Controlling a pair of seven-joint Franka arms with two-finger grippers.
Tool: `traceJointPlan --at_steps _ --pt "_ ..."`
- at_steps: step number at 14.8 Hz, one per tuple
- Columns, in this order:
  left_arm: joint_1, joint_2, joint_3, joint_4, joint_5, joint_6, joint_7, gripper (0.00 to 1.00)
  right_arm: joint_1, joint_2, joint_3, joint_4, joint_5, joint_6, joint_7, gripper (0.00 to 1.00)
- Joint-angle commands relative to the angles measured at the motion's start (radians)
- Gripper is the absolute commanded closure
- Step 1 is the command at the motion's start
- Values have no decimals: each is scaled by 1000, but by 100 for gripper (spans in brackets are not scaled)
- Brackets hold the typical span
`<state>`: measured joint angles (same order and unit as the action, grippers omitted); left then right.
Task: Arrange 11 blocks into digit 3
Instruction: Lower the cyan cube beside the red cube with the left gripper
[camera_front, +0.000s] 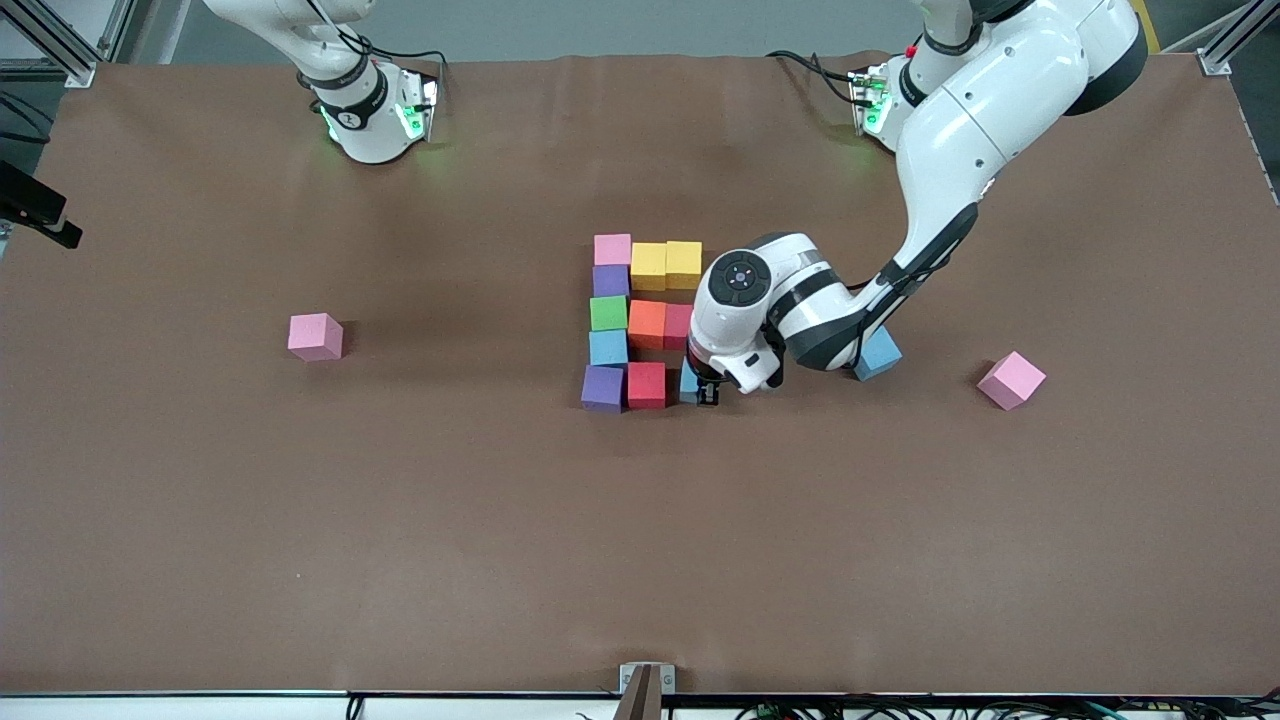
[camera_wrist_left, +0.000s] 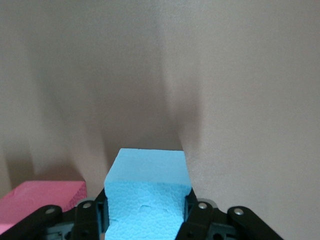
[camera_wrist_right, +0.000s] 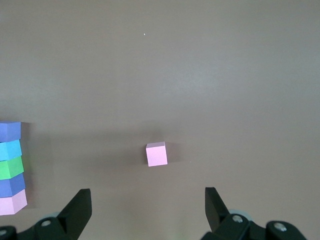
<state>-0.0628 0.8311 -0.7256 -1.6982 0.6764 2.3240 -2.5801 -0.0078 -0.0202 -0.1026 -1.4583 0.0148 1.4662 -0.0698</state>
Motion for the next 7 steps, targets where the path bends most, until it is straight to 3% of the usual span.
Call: traceJointPlan --at_steps 1,7 --pt "-15 0 14 6 17 18 -72 93 5 3 -2 10 -4 -3 -7 0" --pt "-43 3 15 8 5 18 -124 93 5 3 -2 10 -4 -4 -7 0"
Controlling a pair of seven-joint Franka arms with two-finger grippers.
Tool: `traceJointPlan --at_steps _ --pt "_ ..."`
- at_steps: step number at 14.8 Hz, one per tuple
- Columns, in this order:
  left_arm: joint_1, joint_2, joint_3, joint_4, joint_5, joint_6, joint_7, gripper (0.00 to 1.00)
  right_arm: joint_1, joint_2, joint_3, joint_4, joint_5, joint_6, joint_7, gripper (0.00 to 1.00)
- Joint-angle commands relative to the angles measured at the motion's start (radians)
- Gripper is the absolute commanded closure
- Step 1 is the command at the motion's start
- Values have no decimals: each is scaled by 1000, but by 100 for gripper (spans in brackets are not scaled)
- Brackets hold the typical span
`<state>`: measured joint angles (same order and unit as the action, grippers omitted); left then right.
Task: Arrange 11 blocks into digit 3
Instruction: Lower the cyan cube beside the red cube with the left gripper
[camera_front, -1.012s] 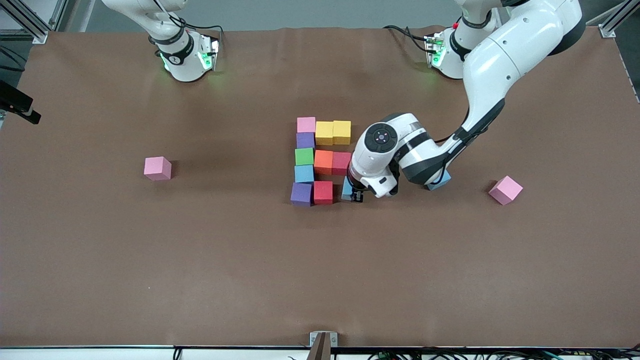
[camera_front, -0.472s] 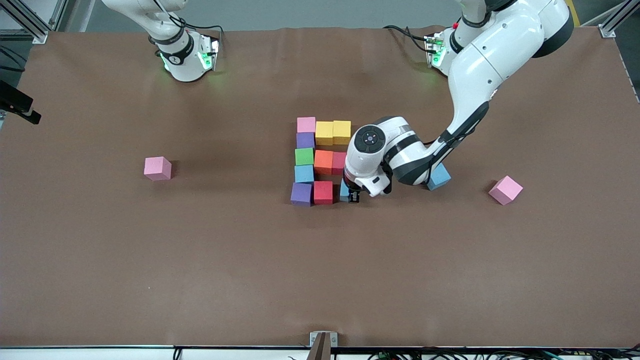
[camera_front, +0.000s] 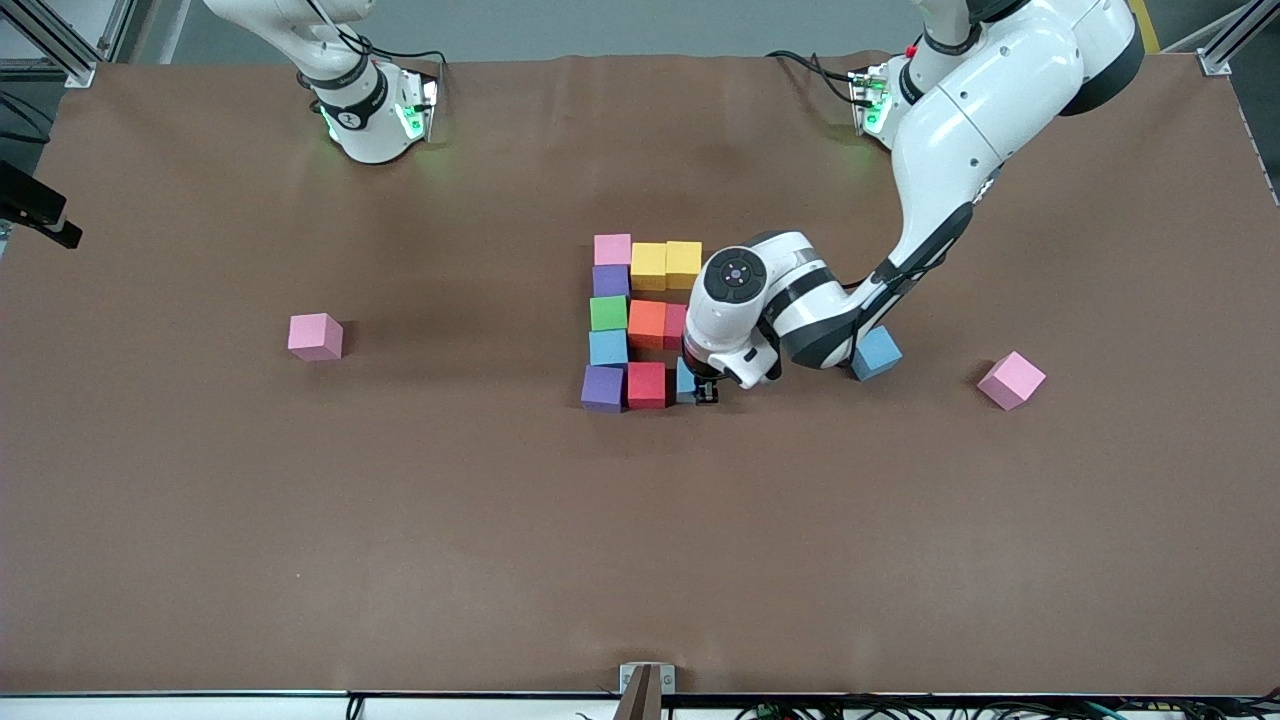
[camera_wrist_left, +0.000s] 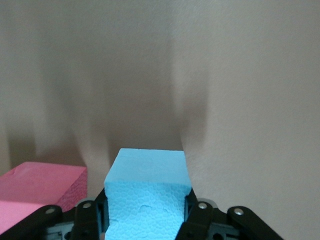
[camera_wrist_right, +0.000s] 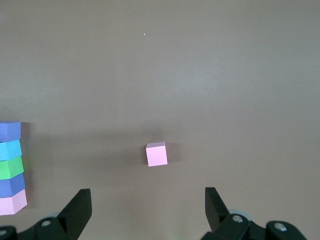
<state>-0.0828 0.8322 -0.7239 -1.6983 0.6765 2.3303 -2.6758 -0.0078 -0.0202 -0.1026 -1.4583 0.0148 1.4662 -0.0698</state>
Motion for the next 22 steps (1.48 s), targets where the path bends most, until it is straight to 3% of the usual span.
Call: traceJointPlan --at_steps 1,19,22 --pt "-23 2 14 18 3 12 -36 93 5 3 -2 10 -4 -4 -7 0" --pt "-77 36 58 71 3 12 -36 91 5 3 -2 10 -4 -3 -7 0" --pt "-77 36 61 71 3 12 -32 75 5 3 -2 10 -4 -3 -7 0"
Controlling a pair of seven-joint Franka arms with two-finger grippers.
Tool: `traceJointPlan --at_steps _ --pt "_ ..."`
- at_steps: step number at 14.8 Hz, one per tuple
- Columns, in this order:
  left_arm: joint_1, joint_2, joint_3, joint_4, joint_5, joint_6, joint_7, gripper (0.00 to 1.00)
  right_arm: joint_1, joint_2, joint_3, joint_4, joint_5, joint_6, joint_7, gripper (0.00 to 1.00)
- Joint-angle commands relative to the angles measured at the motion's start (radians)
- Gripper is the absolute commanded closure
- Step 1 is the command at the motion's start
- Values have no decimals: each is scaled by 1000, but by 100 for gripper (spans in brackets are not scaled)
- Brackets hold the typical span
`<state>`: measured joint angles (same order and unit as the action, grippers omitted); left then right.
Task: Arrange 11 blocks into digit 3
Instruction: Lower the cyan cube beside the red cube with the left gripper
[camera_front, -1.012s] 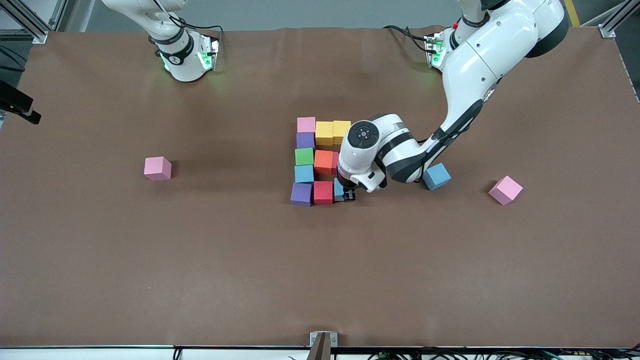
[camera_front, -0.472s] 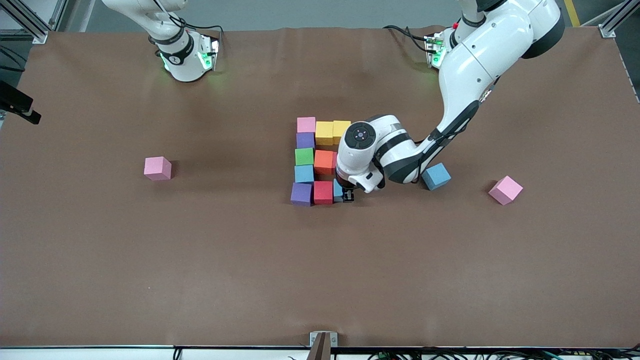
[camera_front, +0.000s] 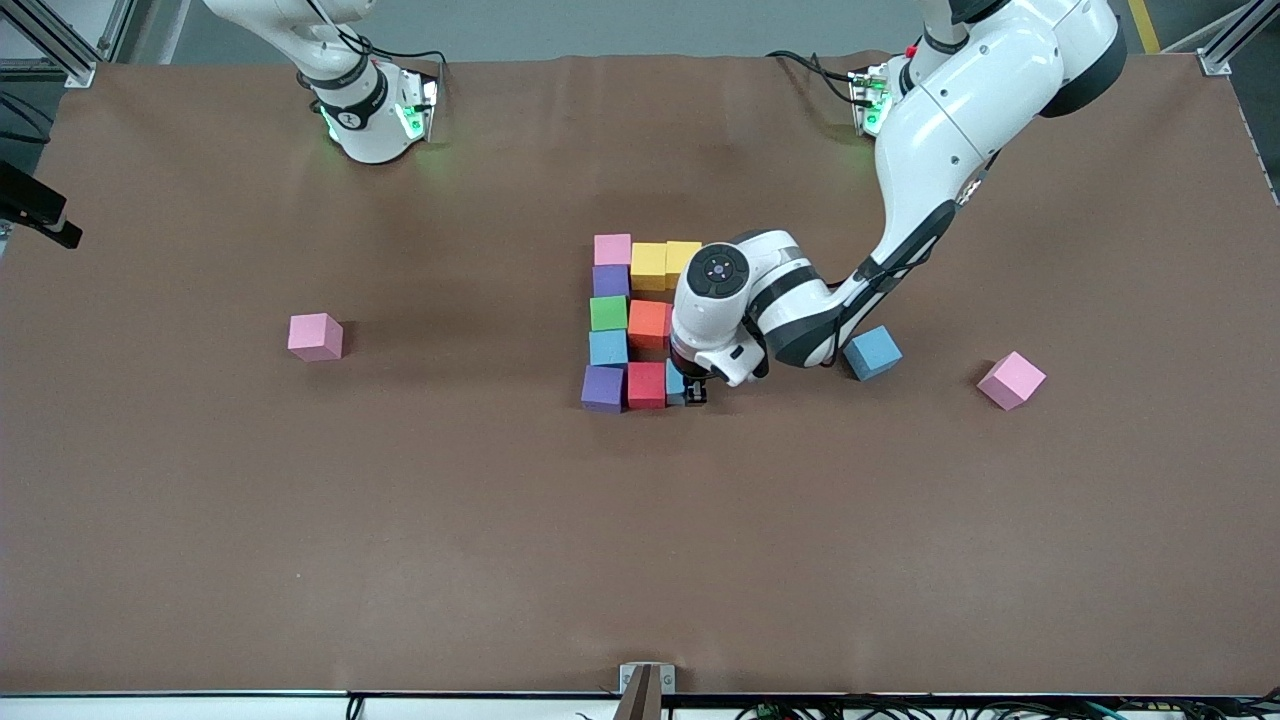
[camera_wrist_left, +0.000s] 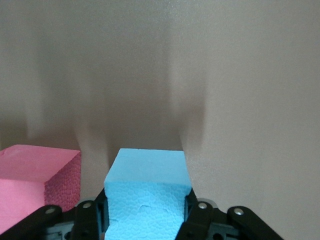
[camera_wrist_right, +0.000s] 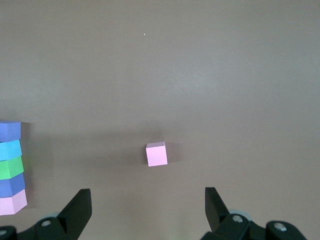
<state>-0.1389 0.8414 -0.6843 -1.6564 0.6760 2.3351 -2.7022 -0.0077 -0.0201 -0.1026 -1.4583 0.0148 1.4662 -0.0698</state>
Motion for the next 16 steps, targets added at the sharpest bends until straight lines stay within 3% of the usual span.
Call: traceJointPlan --at_steps 1,3,5,9,12,14,16 --pt "-21 27 22 29 4 7 -4 66 5 3 -2 10 -4 -3 -7 0" --pt "-19 25 22 29 8 7 -1 43 5 3 -2 10 -4 -3 -7 0" --pt "-19 18 22 30 17 7 4 1 5 3 -2 10 -4 -3 -7 0" --pt "-12 -5 14 79 16 -22 4 0 5 3 -2 10 -4 -3 -7 0" --pt "18 -53 -33 82 8 -81 13 0 5 3 -2 10 -4 -3 -7 0" --pt "63 -93 -102 82 7 -138 36 0 5 3 -2 10 -4 -3 -7 0" --pt "174 -105 -228 82 7 -189 91 0 5 3 -2 10 -4 -3 -7 0"
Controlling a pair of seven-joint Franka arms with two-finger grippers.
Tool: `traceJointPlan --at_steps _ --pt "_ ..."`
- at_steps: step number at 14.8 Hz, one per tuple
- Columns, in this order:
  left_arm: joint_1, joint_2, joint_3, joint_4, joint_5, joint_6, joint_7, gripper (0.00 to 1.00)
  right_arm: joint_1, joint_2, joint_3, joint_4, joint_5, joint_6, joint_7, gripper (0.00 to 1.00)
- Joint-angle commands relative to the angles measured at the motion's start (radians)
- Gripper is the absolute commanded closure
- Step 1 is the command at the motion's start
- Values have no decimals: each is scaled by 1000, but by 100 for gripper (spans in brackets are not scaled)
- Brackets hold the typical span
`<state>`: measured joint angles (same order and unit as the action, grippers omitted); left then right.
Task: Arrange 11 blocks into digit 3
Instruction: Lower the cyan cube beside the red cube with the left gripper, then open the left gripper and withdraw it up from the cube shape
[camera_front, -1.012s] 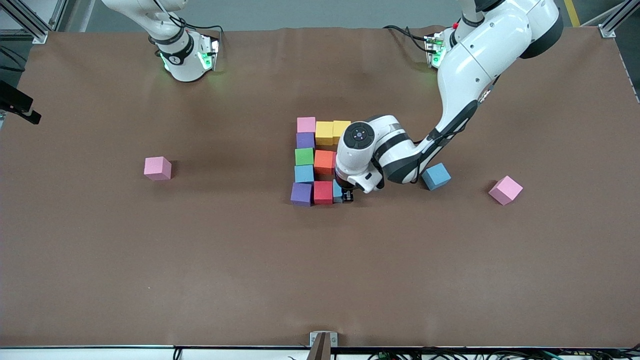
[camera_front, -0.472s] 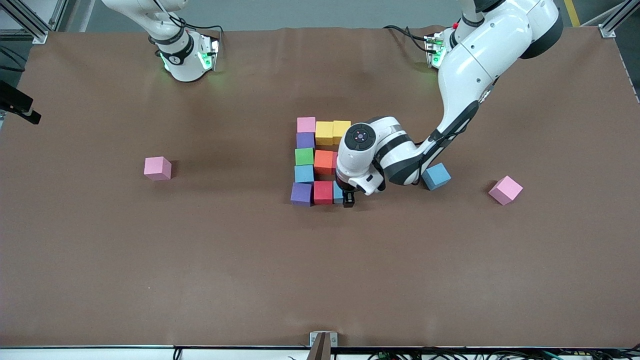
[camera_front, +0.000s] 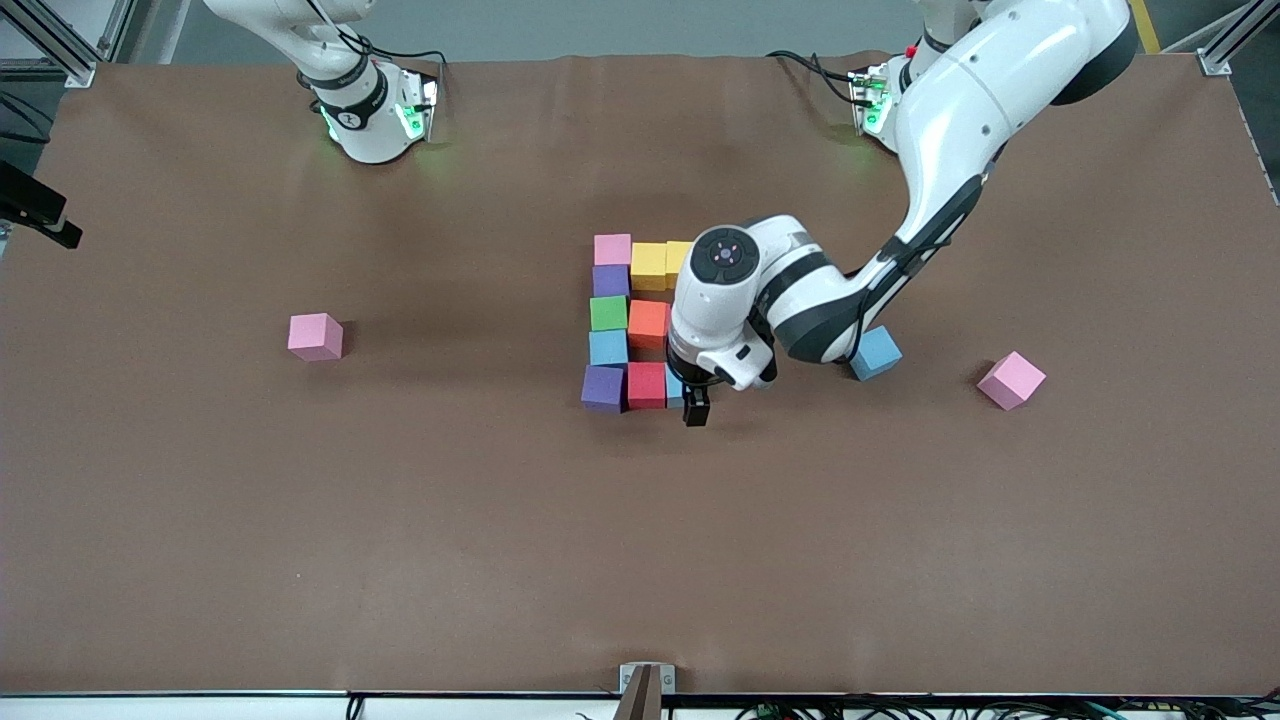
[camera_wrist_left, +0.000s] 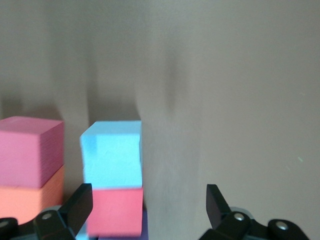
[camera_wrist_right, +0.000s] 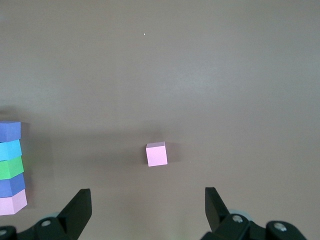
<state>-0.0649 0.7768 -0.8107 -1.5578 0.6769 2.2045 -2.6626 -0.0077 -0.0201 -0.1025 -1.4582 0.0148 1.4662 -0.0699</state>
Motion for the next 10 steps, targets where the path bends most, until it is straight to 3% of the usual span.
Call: traceJointPlan --at_steps 1,4,8,10 --pt "168 -39 -178 -16 6 -89 91 0 5 3 -2 10 -3 -3 -7 0" --pt "334 -39 -349 -16 10 -251 315 0 5 3 -2 10 -4 -3 -7 0" --pt "425 -39 -421 53 16 -379 603 0 5 3 -2 10 -3 -3 -7 0" --pt "467 -39 -429 134 15 -504 885 0 5 3 -2 10 -3 -3 -7 0"
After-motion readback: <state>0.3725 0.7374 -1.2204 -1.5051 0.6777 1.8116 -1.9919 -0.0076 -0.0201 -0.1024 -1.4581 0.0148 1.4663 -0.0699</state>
